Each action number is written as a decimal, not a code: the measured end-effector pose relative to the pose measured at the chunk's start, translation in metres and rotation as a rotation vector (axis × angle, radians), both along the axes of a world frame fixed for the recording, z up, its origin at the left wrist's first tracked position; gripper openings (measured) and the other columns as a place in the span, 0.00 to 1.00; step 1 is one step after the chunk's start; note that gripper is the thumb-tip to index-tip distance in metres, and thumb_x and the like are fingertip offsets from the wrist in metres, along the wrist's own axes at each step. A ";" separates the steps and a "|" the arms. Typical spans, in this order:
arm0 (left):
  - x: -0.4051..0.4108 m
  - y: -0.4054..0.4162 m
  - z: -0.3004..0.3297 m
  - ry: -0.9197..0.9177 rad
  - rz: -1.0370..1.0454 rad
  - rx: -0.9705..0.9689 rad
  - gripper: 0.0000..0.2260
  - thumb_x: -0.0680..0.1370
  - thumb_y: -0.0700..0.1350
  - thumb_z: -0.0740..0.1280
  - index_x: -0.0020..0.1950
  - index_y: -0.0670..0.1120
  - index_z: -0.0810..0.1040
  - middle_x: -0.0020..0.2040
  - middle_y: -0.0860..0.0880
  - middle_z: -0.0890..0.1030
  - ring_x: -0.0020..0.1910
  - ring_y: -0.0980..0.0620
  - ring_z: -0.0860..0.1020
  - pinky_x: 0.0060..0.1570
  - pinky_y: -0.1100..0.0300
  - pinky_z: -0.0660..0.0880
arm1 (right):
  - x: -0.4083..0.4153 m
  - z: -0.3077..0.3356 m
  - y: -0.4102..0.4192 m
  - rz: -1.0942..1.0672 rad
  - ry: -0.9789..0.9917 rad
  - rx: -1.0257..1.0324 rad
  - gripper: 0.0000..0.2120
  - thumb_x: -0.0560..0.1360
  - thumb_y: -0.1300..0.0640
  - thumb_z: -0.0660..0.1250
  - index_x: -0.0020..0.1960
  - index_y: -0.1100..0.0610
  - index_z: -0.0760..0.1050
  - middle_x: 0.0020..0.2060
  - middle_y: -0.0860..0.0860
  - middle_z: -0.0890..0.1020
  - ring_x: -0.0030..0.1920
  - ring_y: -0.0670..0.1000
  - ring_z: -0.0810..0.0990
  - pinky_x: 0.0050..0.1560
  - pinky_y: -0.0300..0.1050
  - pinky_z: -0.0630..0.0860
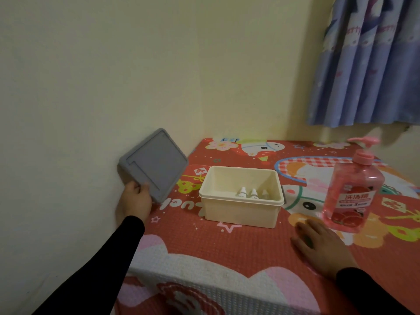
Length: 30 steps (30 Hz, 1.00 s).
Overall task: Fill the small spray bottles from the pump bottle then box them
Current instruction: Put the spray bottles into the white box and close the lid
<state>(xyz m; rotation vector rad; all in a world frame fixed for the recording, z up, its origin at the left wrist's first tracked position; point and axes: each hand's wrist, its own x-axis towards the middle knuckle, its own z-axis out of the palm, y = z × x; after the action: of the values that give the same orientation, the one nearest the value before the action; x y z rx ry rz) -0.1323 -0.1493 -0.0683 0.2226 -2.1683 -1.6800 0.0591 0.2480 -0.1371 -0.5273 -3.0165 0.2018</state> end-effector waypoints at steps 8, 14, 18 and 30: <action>0.006 0.042 0.047 0.052 -0.305 0.422 0.08 0.81 0.41 0.60 0.50 0.48 0.79 0.52 0.45 0.83 0.53 0.42 0.82 0.55 0.43 0.78 | -0.007 0.027 -0.003 -0.055 0.269 -0.343 0.18 0.81 0.46 0.57 0.63 0.53 0.77 0.64 0.54 0.78 0.62 0.55 0.76 0.60 0.46 0.69; 0.011 0.080 0.059 -0.010 -0.466 0.466 0.09 0.82 0.36 0.57 0.50 0.42 0.77 0.49 0.43 0.82 0.46 0.46 0.81 0.48 0.49 0.79 | -0.030 0.069 -0.010 -0.036 0.635 -0.547 0.15 0.82 0.50 0.57 0.55 0.56 0.79 0.51 0.54 0.83 0.49 0.55 0.80 0.52 0.52 0.75; 0.010 0.101 0.061 -0.040 -0.564 0.419 0.10 0.82 0.36 0.56 0.52 0.41 0.77 0.49 0.43 0.82 0.45 0.47 0.82 0.45 0.51 0.81 | -0.047 0.093 -0.015 -0.027 0.672 -0.785 0.21 0.81 0.43 0.55 0.68 0.51 0.71 0.63 0.49 0.78 0.64 0.51 0.75 0.65 0.60 0.72; -0.004 0.137 0.055 -0.078 -0.657 0.235 0.16 0.82 0.39 0.54 0.66 0.50 0.73 0.56 0.48 0.82 0.51 0.47 0.83 0.44 0.51 0.81 | -0.079 0.103 -0.037 0.097 0.718 -1.156 0.20 0.82 0.42 0.51 0.69 0.47 0.69 0.66 0.45 0.74 0.66 0.46 0.72 0.68 0.48 0.69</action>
<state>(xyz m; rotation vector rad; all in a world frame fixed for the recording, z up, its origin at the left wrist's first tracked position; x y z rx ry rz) -0.1365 -0.0127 -0.0137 -0.4186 -2.2387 -2.3064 -0.0201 0.2111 -0.0337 -0.2348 -1.9589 1.7182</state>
